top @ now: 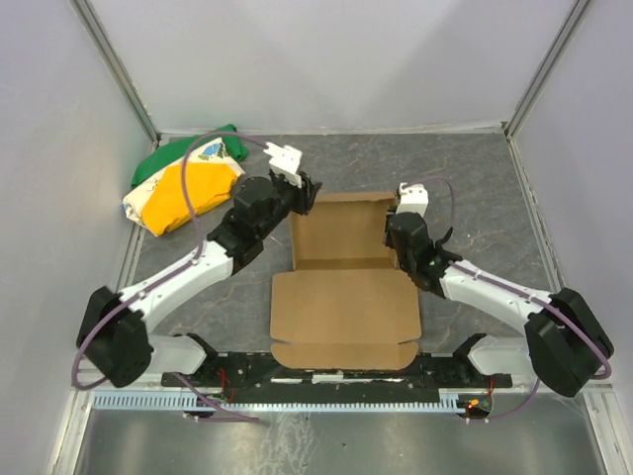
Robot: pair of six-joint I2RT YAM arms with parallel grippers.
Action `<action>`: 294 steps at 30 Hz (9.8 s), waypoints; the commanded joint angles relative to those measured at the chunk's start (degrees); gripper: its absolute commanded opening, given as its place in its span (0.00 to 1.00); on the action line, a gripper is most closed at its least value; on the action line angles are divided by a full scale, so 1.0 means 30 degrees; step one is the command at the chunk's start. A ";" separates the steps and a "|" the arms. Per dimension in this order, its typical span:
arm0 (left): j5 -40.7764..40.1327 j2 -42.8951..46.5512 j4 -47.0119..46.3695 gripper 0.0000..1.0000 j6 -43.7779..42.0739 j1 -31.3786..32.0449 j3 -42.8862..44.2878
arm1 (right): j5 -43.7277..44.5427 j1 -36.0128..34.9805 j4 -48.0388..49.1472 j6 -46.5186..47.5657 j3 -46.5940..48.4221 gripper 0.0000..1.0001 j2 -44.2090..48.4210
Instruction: Fold the paper box
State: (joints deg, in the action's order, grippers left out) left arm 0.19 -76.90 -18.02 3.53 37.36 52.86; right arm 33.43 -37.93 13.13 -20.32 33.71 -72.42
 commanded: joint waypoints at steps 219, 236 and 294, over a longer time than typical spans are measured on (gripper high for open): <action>-0.1008 -1.1131 1.2196 0.68 0.7715 -0.5774 0.9163 | -1.4160 0.8894 -1.7777 -0.0353 2.2855 0.52 -1.5410; -0.0669 -1.2838 1.2885 0.47 0.6565 -0.5791 1.2348 | -1.4212 0.8902 -1.8204 -0.0017 2.4077 0.28 -1.6484; -0.9986 -0.1820 -2.3513 0.03 -0.1862 0.1260 -1.1202 | -0.5896 0.2928 0.3795 -0.2490 -0.2956 0.07 0.3519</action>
State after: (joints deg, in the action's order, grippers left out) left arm -27.29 -79.37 -60.23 8.67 39.88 22.94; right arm 17.61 -29.04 20.38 -25.91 27.64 -65.87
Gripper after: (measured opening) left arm 0.046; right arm 0.049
